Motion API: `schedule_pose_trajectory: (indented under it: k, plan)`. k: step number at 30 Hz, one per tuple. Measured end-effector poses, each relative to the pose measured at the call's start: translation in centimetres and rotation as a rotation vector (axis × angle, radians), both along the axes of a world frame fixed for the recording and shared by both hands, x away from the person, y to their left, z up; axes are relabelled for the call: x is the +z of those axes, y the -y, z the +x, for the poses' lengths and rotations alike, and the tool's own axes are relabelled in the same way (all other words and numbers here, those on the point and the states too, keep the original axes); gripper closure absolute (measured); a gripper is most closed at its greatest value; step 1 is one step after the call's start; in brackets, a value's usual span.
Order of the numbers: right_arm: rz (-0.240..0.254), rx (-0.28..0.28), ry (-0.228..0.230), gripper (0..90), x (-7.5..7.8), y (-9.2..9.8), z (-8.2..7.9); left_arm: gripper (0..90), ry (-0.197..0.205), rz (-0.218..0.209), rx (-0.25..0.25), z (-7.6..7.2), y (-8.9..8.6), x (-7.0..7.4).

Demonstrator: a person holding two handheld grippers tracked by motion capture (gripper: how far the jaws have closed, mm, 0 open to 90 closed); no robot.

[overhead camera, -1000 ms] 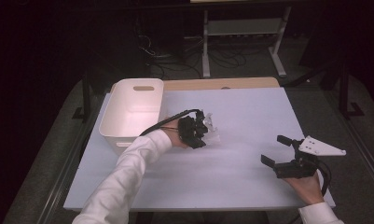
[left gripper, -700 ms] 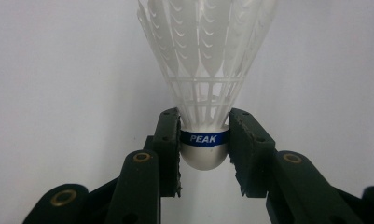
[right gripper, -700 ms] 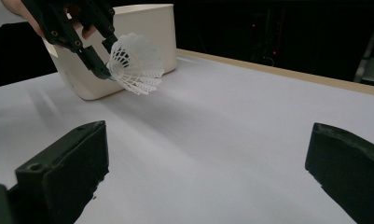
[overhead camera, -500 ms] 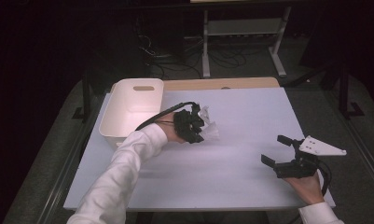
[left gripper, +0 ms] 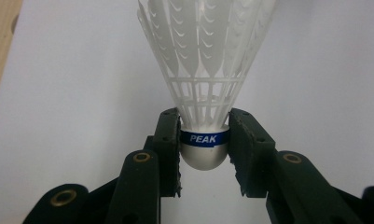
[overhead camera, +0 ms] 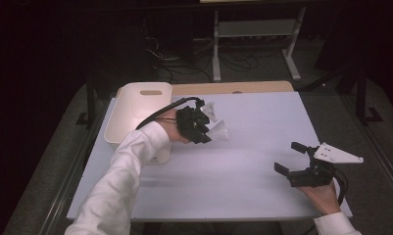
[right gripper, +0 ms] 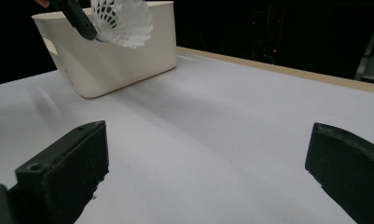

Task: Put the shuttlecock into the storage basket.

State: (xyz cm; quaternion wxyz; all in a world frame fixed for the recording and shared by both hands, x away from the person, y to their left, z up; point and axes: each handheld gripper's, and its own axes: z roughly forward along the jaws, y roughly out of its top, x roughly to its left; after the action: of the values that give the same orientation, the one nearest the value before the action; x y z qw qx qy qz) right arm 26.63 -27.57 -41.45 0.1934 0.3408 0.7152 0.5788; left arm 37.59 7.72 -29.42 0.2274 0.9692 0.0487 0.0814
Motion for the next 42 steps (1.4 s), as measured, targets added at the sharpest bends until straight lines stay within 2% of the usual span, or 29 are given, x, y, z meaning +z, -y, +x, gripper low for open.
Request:
schedule_pose_trajectory:
  k: [5,16,17,21,24,32,42]
  plan:
    - [-0.002,0.005,-0.011,0.0,-0.1,-0.1,0.0,65.0,0.017,-0.008,-0.005,0.0,-0.3,0.9]
    - [-0.004,0.008,-0.01,0.0,-0.1,-0.1,0.1,65.0,0.032,0.006,-0.015,0.4,-0.9,3.1]
    - [-0.003,0.008,-0.011,0.0,-0.1,-0.1,0.1,65.0,0.038,-0.007,-0.011,0.4,-1.1,3.4]
    - [-0.003,0.007,-0.01,0.0,-0.1,-0.1,0.1,65.0,0.051,0.009,-0.02,0.4,-1.4,4.1]
    - [-0.004,0.007,-0.012,0.0,-0.1,-0.1,0.0,65.0,0.045,0.0,-0.013,0.4,-1.6,4.4]
    - [-0.003,0.0,-0.005,0.0,-0.1,0.0,0.0,65.0,0.046,0.023,-0.021,0.3,-2.4,5.4]
    - [-0.004,0.002,-0.008,0.0,-0.1,-0.1,0.0,65.0,0.045,0.023,-0.024,0.4,-2.9,6.4]
